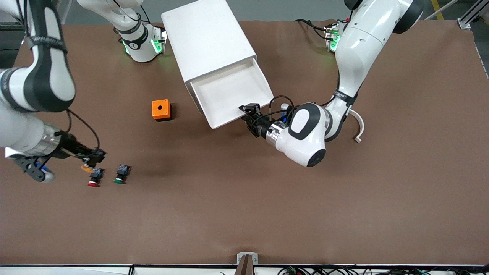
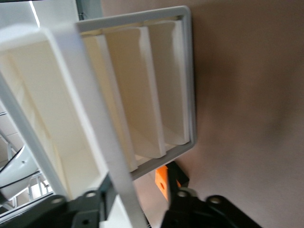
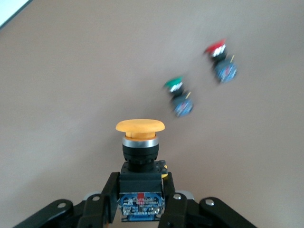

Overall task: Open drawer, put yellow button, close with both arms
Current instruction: 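Carry the yellow button into the open drawer with the right gripper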

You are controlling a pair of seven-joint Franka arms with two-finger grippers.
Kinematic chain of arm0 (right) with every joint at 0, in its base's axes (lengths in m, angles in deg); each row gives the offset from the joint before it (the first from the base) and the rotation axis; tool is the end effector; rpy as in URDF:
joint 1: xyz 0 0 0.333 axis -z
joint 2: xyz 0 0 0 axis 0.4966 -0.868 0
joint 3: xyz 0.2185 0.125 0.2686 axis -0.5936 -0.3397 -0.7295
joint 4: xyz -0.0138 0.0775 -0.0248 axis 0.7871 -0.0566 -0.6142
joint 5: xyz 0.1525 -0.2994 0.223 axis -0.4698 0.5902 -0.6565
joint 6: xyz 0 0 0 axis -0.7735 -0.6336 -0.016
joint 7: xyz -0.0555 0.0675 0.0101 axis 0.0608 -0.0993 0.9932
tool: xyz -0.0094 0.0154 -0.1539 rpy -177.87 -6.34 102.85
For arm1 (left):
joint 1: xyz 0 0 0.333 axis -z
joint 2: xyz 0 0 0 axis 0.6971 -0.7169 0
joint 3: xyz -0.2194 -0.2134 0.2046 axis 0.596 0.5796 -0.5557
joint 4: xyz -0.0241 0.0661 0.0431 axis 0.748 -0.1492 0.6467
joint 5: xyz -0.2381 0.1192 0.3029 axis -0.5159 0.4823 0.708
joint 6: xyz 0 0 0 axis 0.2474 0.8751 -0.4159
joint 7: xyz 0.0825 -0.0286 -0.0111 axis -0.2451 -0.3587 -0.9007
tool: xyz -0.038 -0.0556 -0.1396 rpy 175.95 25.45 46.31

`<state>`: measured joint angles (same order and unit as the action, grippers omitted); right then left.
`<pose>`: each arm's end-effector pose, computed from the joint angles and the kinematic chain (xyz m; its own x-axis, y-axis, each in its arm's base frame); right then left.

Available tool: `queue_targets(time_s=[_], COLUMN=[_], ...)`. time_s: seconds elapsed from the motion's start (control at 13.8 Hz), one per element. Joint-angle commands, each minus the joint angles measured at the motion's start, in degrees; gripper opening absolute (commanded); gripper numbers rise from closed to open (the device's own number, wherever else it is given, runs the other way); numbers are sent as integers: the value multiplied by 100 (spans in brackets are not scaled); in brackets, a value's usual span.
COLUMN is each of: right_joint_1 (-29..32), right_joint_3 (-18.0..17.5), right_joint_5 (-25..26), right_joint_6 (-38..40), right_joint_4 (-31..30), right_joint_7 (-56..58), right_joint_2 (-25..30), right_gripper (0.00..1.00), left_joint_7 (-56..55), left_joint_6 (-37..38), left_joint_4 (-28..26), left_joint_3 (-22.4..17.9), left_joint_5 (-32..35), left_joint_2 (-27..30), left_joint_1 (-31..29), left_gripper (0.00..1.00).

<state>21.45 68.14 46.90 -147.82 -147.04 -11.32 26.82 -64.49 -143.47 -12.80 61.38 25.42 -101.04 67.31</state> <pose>0.6641 0.0715 0.4687 0.8074 -0.5811 -0.1025 -0.5890 -0.8042 -0.0799 0.5734 -0.4778 0.2821 -0.5643 0.7796 -0.2716 0.5371 0.0968 -0.8380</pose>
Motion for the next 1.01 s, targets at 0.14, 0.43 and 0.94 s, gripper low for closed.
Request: queue_targets(time_s=[0.14,0.43,0.94], right_joint_1=[-1547,-2645,-3982], right_joint_3=[76,93,94], right_joint_5=[-84,-5,267], right_joint_6=[19,-51,-288], right_joint_4=[-226,-217,-243], right_joint_7=[-2403,-3818,-6305], right_joint_2=[482,465,333], right_gripper=[0,0,0], left_joint_7=[301,522,539], left_joint_6=[-74,14,533], left_joint_4=[88,88,79], left_joint_3=[-170,-144,-144], left_joint_5=[324,1008,1913], left_joint_2=[42,428,1491], left_joint_1=[-26,-140,-798], left_gripper=[100,100,100])
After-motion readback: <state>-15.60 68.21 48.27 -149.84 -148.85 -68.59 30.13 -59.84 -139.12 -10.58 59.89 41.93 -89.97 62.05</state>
